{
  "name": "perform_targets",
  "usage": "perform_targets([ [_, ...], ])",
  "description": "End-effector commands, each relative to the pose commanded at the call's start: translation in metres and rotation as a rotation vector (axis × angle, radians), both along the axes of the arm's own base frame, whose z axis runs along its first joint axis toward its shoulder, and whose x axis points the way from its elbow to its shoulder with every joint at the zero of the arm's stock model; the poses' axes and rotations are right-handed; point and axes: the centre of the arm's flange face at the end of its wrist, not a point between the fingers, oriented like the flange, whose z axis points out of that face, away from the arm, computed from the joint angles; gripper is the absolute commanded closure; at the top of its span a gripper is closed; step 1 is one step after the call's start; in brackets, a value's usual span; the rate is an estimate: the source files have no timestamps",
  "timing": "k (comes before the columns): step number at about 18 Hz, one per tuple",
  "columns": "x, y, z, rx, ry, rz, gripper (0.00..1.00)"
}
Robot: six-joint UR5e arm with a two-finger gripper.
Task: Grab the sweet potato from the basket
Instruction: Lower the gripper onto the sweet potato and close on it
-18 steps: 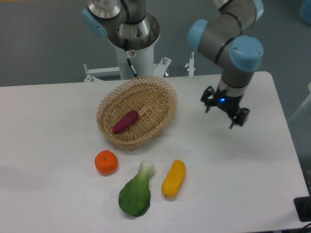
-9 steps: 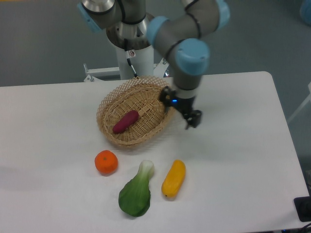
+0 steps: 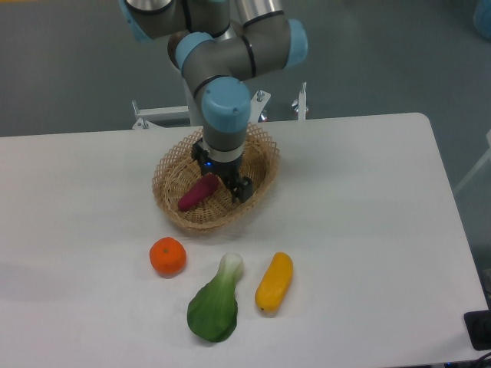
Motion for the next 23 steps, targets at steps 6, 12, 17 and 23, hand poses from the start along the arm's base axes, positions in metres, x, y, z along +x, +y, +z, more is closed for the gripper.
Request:
perform_targets([
  [6, 0.013, 0.01, -0.023, -0.04, -0.031, 0.001, 0.0],
  [12, 0.008, 0.016, -0.018, -0.025, -0.02, 0.003, 0.73],
  [17, -0.001, 0.02, -0.001, 0.001, -0.001, 0.018, 0.99],
  [23, -0.034, -0.001, 0.053, 0.06, 0.074, 0.085, 0.96],
])
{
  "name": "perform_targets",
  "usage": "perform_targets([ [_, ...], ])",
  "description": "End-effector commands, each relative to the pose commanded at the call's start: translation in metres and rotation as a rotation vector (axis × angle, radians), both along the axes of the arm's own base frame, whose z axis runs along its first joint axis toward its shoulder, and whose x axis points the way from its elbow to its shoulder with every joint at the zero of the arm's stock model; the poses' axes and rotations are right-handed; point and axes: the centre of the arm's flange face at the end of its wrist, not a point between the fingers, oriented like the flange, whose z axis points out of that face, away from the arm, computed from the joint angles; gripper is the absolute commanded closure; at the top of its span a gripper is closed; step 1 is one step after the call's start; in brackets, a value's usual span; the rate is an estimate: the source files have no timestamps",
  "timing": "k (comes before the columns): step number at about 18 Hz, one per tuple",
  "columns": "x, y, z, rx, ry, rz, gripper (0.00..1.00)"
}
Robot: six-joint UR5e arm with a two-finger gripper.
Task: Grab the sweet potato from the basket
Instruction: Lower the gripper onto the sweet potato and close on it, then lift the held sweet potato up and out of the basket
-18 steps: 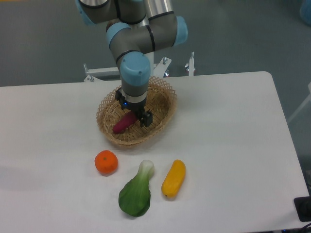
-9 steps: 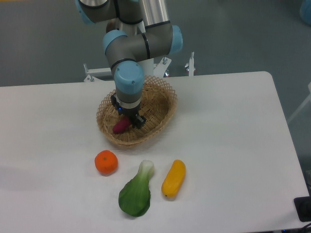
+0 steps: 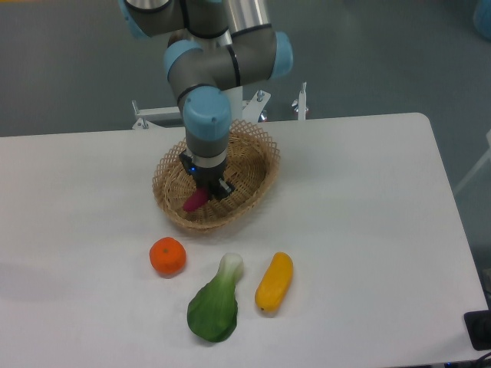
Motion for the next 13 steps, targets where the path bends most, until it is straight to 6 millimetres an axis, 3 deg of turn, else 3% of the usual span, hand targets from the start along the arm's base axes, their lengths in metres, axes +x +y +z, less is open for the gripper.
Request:
perform_targets([
  [6, -0.072, -0.037, 0.049, 0.029, 0.046, 0.089, 0.97],
  [13, -0.143, -0.096, 0.061, 0.035, 0.076, 0.128, 0.97],
])
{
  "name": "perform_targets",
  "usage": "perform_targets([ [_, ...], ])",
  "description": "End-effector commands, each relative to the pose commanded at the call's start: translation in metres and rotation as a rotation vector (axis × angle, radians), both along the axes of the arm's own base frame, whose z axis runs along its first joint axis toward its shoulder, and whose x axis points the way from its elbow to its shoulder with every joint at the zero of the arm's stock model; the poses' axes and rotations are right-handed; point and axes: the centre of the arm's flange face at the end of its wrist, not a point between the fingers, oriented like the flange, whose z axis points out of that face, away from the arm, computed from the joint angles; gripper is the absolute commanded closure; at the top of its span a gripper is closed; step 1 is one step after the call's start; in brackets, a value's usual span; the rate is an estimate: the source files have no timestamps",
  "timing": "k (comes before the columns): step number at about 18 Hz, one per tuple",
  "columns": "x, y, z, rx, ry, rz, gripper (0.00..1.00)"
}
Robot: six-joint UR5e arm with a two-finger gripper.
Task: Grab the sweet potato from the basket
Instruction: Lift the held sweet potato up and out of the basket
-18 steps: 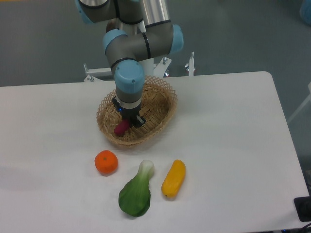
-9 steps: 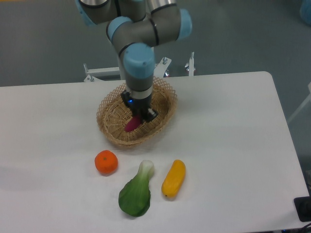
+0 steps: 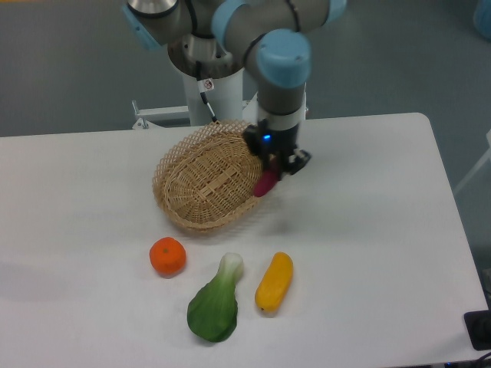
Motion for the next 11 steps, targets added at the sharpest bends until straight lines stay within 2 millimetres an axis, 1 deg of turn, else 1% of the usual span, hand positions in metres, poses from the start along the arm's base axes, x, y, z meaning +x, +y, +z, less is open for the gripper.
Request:
perform_targets([
  [2, -0.025, -0.026, 0.0, -0.004, 0.005, -0.027, 0.96],
  [3, -0.036, -0.036, 0.002, -0.005, 0.015, -0.048, 0.96],
  [6, -0.066, -0.054, 0.003, -0.01, 0.025, -0.079, 0.96],
  [7, -0.074, -0.057, 0.003, -0.013, 0.028, -0.075, 0.96],
  [8, -0.081, -0.057, 0.002, -0.012, 0.028, -0.074, 0.96],
  [9, -0.087, -0.055, 0.006, -0.012, 0.038, -0.078, 0.96],
  [11, -0.102, -0.053, 0.001, -0.022, 0.04, -0.105, 0.95],
])
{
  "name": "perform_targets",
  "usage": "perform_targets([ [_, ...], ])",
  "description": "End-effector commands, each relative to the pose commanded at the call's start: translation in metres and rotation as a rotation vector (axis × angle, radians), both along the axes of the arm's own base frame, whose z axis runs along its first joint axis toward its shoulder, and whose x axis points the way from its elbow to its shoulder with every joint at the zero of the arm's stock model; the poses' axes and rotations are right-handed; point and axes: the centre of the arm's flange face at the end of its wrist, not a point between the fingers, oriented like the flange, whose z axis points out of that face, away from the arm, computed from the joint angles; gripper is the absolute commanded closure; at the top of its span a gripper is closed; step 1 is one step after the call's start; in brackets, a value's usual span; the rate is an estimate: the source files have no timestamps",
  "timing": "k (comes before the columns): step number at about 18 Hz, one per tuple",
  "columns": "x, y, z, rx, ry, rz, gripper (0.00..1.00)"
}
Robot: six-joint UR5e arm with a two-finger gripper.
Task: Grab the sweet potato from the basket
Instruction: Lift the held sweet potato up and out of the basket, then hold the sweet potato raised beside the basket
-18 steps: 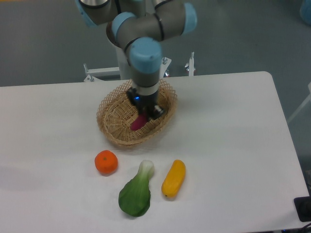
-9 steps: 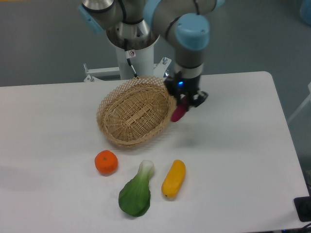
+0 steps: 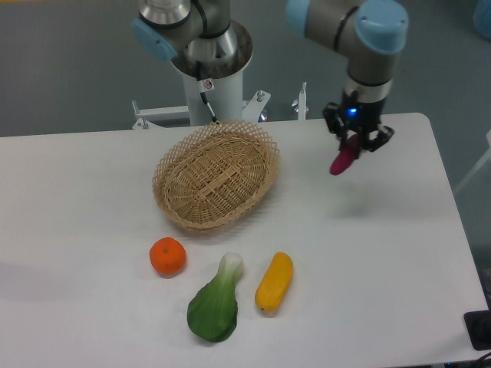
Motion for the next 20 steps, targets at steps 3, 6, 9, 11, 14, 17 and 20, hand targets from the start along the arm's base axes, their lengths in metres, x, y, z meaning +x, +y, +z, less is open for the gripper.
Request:
perform_targets([
  [3, -0.026, 0.002, 0.0, -0.013, 0.015, 0.002, 0.94],
  [6, -0.048, 0.007, -0.002, -0.028, 0.022, 0.004, 0.94],
  [9, -0.049, 0.006, -0.003, -0.059, 0.029, 0.003, 0.94],
  [11, -0.049, 0.007, -0.004, -0.061, 0.027, 0.001, 0.94],
  [14, -0.049, 0.009, -0.007, -0.062, 0.024, -0.002, 0.94],
  [17, -0.048, 0.009, -0.008, -0.067, 0.022, -0.002, 0.94],
  [20, -0.048, 0.01, -0.009, -0.067, 0.022, -0.003, 0.94],
])
